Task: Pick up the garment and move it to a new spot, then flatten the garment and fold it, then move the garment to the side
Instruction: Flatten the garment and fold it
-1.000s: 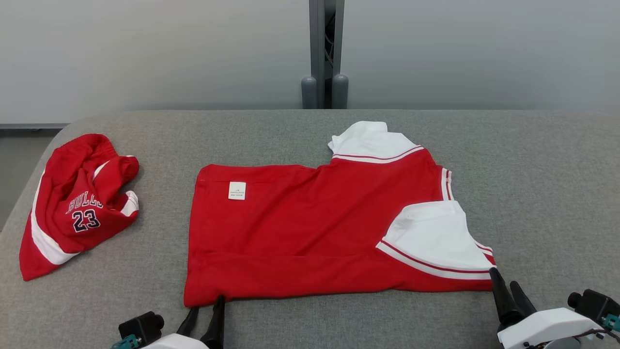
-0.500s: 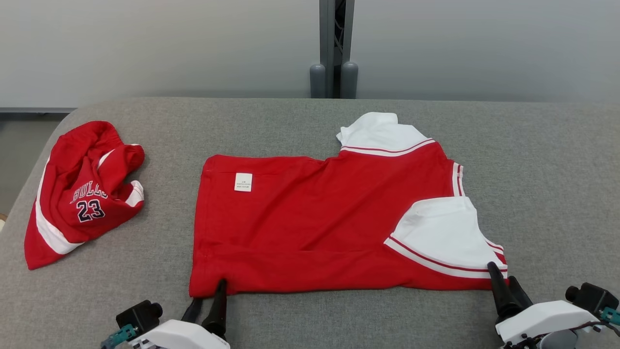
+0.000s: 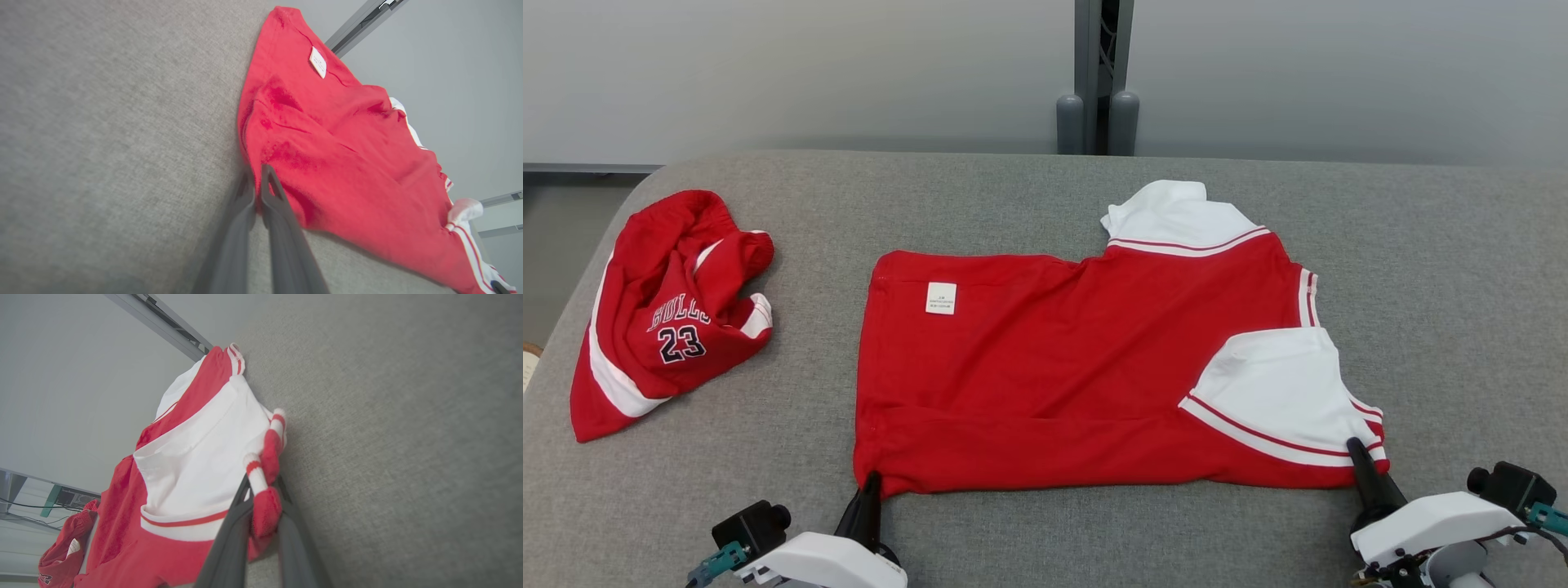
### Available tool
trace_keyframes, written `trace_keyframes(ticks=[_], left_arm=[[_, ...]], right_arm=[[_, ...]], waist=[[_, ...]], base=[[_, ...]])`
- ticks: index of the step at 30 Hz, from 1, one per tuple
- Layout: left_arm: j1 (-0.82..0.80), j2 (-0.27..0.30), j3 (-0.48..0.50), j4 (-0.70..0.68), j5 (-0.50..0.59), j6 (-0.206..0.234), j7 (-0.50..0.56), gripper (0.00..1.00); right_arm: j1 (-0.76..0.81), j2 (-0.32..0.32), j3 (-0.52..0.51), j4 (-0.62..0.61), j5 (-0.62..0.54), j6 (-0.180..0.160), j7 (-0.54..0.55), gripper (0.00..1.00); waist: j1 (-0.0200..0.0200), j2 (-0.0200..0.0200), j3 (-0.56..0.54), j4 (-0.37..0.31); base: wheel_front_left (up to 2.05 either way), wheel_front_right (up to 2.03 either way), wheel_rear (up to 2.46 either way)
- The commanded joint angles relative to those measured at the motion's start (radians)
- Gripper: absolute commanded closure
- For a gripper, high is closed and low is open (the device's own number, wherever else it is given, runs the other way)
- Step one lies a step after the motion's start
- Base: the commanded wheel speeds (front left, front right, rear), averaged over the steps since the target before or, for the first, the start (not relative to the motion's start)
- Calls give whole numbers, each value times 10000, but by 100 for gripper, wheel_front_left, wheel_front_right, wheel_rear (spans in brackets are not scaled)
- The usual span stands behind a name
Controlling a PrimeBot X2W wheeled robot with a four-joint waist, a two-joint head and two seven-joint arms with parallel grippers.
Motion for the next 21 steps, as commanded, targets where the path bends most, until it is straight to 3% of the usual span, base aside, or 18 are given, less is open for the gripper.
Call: trace_keyframes(ticks=[1, 7, 12, 21], left_arm=[[-149, 56, -16, -33, -47, -6, 0, 100], [-148, 50, -79, -141, -140, -6, -1, 100], [-50, 340, 369, -186, 1106, 83, -3, 100], [305, 195, 1090, 9, 2373, 91, -3, 100]], right_arm=[[-37, -43, 34, -25, 67, 0, -11, 100], [-36, -160, 198, -63, 289, 0, -11, 100], [54, -242, 93, -3, 412, 0, -12, 100], [259, -216, 229, 76, 574, -1, -14, 100]], waist=[[0, 0, 0, -4], [0, 0, -62, -32], [0, 0, -267, -63], [0, 0, -735, -115]], base=[[0, 0, 0], [0, 0, 0], [0, 0, 0], [0, 0, 0]])
